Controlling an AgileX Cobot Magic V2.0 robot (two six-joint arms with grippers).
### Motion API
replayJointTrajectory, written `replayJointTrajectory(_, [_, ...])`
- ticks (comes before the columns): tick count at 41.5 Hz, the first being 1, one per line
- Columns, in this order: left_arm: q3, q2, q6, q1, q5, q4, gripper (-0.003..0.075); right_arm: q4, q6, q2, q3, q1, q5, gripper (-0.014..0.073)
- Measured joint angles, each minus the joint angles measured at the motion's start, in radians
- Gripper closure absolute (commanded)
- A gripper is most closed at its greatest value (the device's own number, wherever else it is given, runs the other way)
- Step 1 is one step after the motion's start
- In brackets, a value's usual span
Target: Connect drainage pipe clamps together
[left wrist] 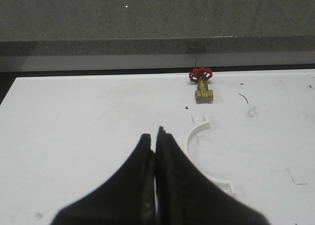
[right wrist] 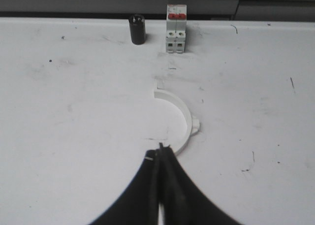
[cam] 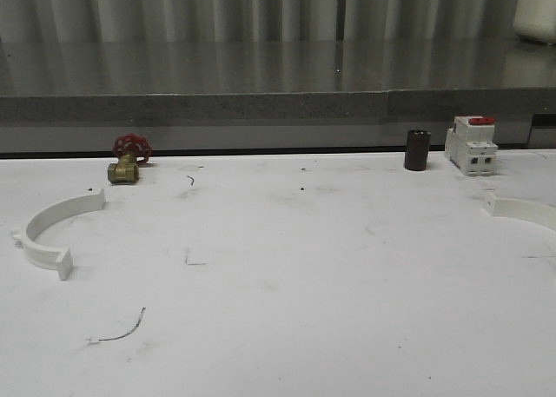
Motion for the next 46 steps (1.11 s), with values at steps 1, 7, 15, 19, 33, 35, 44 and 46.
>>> replayJointTrajectory(1, [0.0, 0.0, 0.0, 0.0, 0.0, 0.0, 0.0741, -0.007, 0.0, 0.009, 0.0, 0.0, 0.007, 0.0566])
replayJointTrajectory(7, [0.0, 0.002, 0.0, 0.0, 0.0, 0.0, 0.0738, -0.022, 0.0, 0.031, 0.0, 0.0, 0.013, 0.0284])
replayJointTrajectory(15, [0.0, 0.004, 0.0, 0.0, 0.0, 0.005, 0.0543, -0.024, 0.0, 0.035, 0.0, 0.0, 0.015, 0.0226])
replayJointTrajectory(19, [0.0, 0.017, 0.0, 0.0, -0.005, 0.015, 0.0366, -0.024, 0.0, 0.035, 0.0, 0.0, 0.015, 0.0226])
replayJointTrajectory(33, [-0.086, 0.228, 0.0, -0.078, 0.062, 0.016, 0.0276, -0.024, 0.0, 0.035, 0.0, 0.0, 0.015, 0.0226])
replayJointTrajectory(35, [-0.111, 0.273, 0.0, -0.097, 0.083, 0.016, 0.0276, -0.024, 0.0, 0.035, 0.0, 0.0, 0.015, 0.0226])
replayJointTrajectory(44, [-0.224, 0.521, 0.0, -0.112, 0.157, 0.016, 0.0276, -0.024, 0.0, 0.035, 0.0, 0.0, 0.015, 0.0226])
replayJointTrajectory(46, [-0.246, 0.59, 0.0, -0.112, 0.164, 0.016, 0.0276, -0.024, 0.0, 0.035, 0.0, 0.0, 0.015, 0.0226])
